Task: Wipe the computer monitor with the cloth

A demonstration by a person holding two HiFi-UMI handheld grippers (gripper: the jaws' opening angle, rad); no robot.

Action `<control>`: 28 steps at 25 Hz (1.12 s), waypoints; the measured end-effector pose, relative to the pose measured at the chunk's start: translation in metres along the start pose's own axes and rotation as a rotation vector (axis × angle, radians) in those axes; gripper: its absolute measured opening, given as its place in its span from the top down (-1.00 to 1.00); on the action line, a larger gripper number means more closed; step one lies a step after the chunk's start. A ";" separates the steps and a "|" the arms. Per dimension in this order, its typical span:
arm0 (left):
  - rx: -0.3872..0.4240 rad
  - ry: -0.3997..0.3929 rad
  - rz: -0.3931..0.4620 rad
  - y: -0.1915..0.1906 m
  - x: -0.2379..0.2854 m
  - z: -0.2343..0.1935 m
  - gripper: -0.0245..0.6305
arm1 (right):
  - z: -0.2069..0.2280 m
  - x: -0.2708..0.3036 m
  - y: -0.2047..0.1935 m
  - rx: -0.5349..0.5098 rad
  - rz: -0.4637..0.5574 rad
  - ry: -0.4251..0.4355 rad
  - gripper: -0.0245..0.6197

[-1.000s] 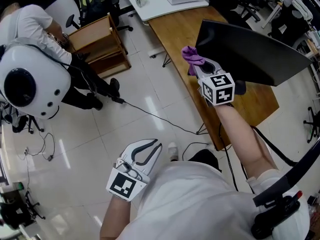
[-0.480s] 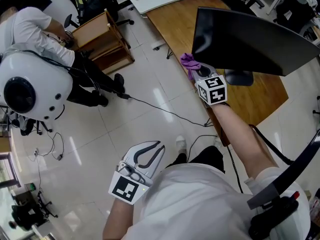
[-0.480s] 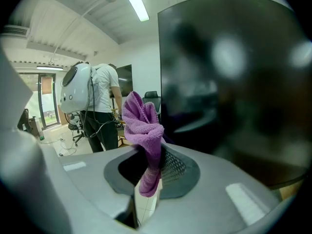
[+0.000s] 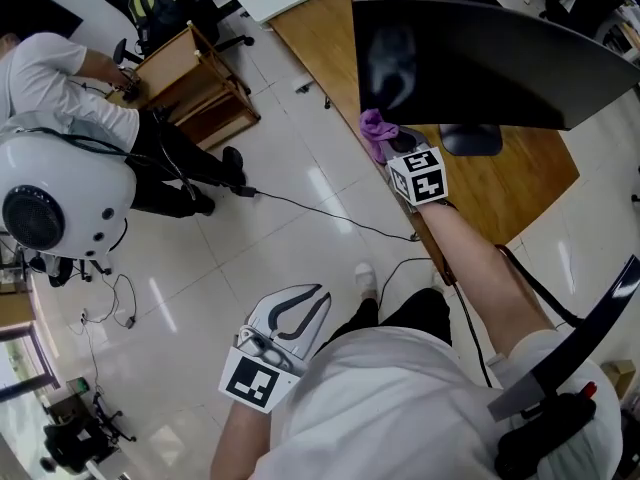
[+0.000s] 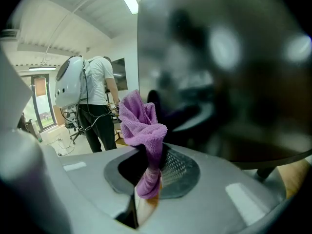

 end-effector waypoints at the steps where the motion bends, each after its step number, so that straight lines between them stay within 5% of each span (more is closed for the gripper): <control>1: 0.000 -0.006 -0.001 0.001 0.002 0.002 0.71 | 0.004 -0.003 -0.001 0.002 -0.002 -0.007 0.77; 28: 0.053 -0.121 -0.015 0.041 0.077 0.076 0.71 | 0.114 -0.105 -0.045 0.041 -0.036 -0.123 0.77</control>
Point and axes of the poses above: the fingertips, and each gripper's own axes: x forward along the fingers, z to its right, y out of its top, the point moved 5 cm from there along -x, backward along the fingers, and after that the axes turned 12 degrees about y, right-handed, at the moved point
